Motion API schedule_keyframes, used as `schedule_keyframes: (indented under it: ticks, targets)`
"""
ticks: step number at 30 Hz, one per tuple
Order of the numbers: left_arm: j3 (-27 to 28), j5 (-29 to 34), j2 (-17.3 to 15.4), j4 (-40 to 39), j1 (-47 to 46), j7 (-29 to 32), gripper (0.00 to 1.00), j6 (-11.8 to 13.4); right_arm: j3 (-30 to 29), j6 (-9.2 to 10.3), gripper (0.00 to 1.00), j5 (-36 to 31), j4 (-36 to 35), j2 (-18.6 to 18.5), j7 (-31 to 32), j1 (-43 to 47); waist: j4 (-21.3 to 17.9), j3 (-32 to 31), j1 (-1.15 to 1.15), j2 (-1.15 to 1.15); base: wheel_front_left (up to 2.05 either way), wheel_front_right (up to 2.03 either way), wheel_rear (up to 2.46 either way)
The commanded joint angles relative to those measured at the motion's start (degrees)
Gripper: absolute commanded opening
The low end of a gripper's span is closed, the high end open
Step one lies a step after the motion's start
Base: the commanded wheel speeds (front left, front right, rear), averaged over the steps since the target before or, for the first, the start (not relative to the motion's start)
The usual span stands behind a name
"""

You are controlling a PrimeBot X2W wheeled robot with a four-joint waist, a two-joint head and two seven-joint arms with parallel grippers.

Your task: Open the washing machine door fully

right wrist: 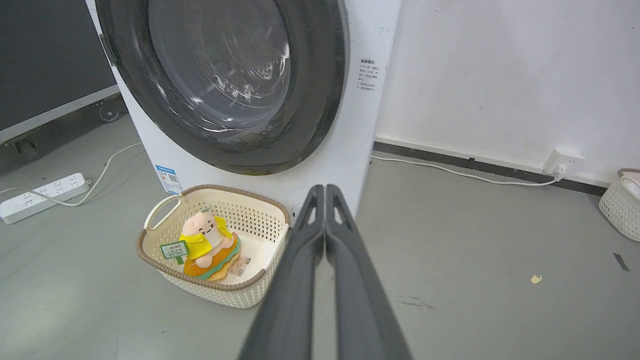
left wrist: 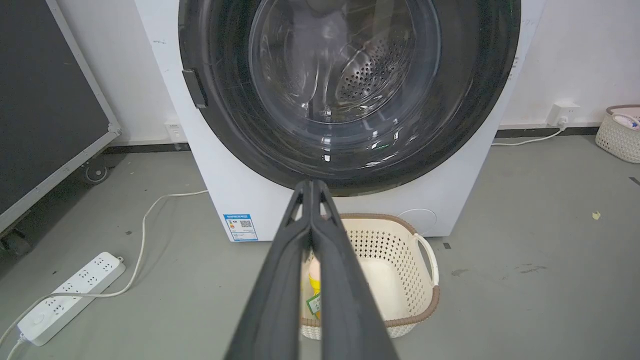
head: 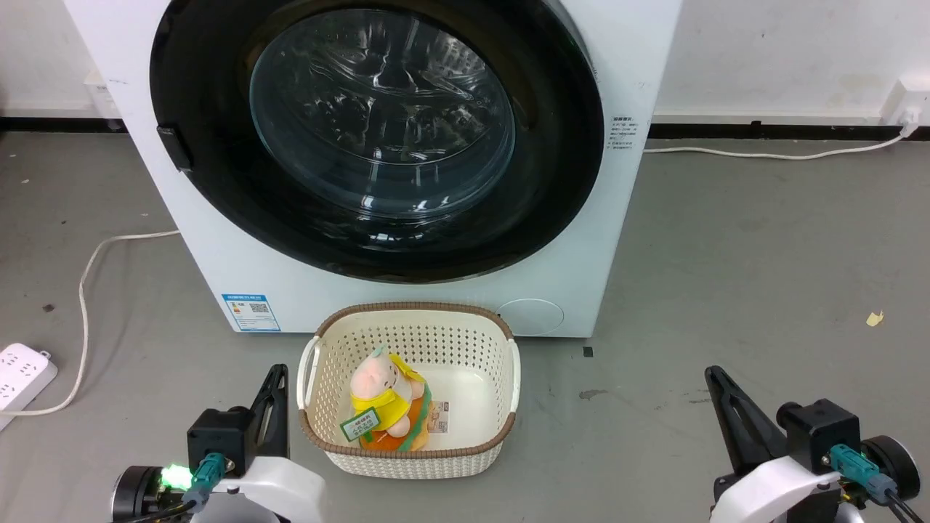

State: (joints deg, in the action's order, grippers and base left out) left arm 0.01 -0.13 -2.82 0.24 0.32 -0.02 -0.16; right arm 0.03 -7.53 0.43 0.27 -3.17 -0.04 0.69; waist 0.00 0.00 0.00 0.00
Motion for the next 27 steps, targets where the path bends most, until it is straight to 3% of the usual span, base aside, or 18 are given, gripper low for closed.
schedule_keyframes:
  ticks: [1,25,26,27]
  targets:
    - [0.0,0.1,-0.1,-0.2,-0.3,0.0,0.0,0.2,0.0,0.04,0.0,-0.4,-0.3,0.3,0.0,-0.7,0.0,0.0,0.0,0.0,0.0,0.0,0.0]
    - [0.0,0.1,-0.1,-0.2,-0.3,0.0,0.0,0.2,0.0,0.04,0.0,-0.4,-0.3,0.3,0.0,-0.7,0.0,0.0,0.0,0.0,0.0,0.0,0.0]
    - [0.0,0.0,0.0,0.0,0.0,0.0,1.0,0.0,0.0,0.0,1.0,0.0,0.0,0.0,0.0,0.0,0.0,0.0,0.0,0.0,0.0,0.0,0.0]
    - [0.0,0.0,0.0,0.0,0.0,0.0,1.0,0.0,0.0,0.0,1.0,0.1,0.0,0.0,0.0,0.0,0.0,0.0,0.0,0.0,0.0,0.0,0.0]
